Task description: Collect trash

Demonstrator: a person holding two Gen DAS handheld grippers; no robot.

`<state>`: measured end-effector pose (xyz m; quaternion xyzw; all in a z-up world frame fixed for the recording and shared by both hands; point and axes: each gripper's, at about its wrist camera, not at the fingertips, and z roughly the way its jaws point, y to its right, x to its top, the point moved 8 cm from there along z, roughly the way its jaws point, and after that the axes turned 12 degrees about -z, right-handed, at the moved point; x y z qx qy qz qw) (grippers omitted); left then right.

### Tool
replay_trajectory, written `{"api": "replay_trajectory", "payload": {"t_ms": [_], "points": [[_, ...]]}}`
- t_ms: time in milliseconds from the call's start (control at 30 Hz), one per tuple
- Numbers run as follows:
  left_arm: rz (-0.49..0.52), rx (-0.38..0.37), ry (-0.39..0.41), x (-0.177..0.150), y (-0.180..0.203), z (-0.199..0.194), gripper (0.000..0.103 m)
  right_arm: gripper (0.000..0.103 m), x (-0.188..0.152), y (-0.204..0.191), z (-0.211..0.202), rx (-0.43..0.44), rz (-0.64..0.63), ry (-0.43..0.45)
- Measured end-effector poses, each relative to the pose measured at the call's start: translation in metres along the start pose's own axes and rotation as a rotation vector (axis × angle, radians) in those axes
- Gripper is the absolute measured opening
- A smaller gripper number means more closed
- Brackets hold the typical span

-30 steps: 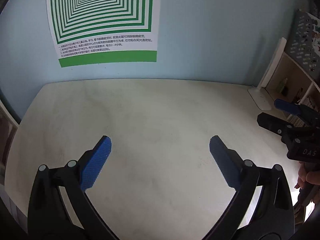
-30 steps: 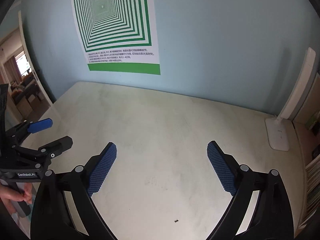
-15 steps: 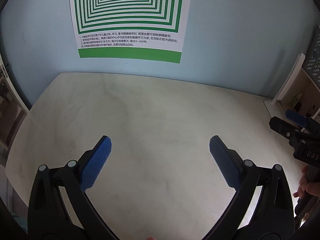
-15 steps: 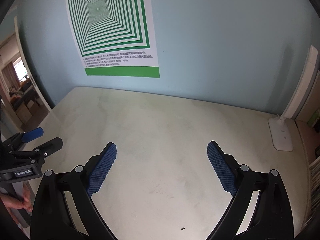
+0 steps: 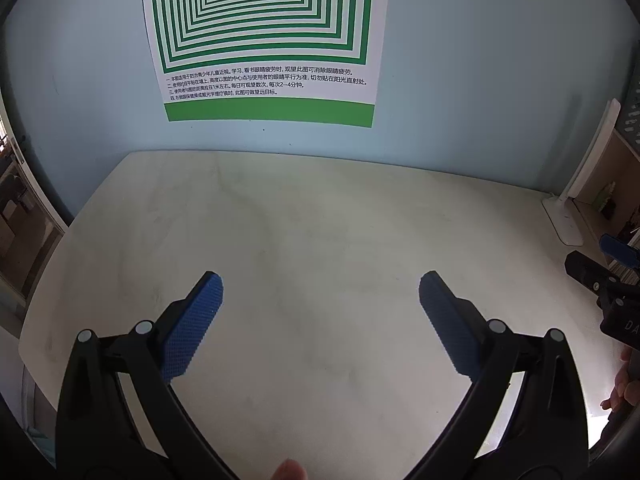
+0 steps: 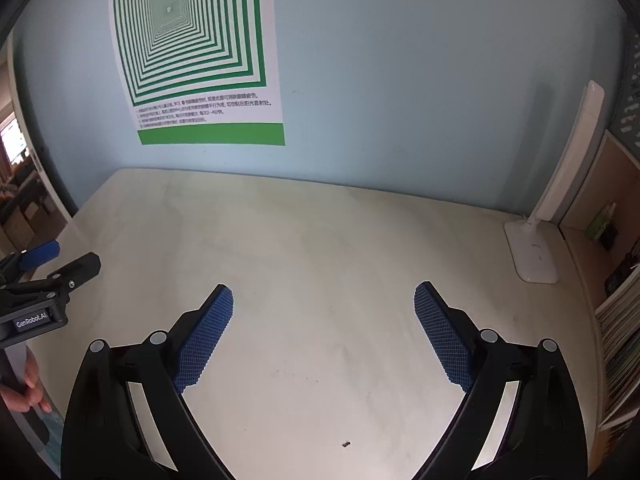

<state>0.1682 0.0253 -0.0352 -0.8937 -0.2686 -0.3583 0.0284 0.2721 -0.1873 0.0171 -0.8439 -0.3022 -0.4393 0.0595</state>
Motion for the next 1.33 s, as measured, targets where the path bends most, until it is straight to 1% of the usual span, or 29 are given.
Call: {"api": "replay_trajectory", "payload": {"t_ms": [167, 367, 700, 833, 933, 1067, 1233, 1333], "points": [[0.017, -0.009, -0.007, -0.004, 0.005, 0.001, 0.096, 0.091, -0.002, 0.0, -0.001, -0.005, -0.007, -0.008], [0.015, -0.025, -0.011, -0.005, 0.008, 0.002, 0.096, 0.091, -0.005, 0.004, 0.0, -0.006, 0.003, -0.011], [0.013, -0.056, -0.045, -0.009, 0.014, 0.012, 0.096, 0.091, -0.01, 0.008, 0.005, -0.001, 0.03, -0.022], [0.024, -0.058, -0.044, -0.01, 0.017, 0.013, 0.096, 0.091, -0.011, 0.009, 0.005, -0.001, 0.037, -0.025], [0.047, -0.043, -0.027, -0.009, 0.019, 0.013, 0.096, 0.091, -0.012, 0.011, 0.005, -0.006, 0.044, -0.026], [0.06, -0.051, -0.044, -0.011, 0.022, 0.016, 0.096, 0.091, -0.014, 0.013, 0.005, -0.005, 0.059, -0.029], [0.089, -0.02, -0.035, -0.011, 0.025, 0.016, 0.096, 0.091, -0.016, 0.015, 0.004, -0.008, 0.062, -0.032], [0.089, -0.025, -0.043, -0.012, 0.026, 0.016, 0.096, 0.091, -0.016, 0.016, 0.004, -0.01, 0.065, -0.034]]}}
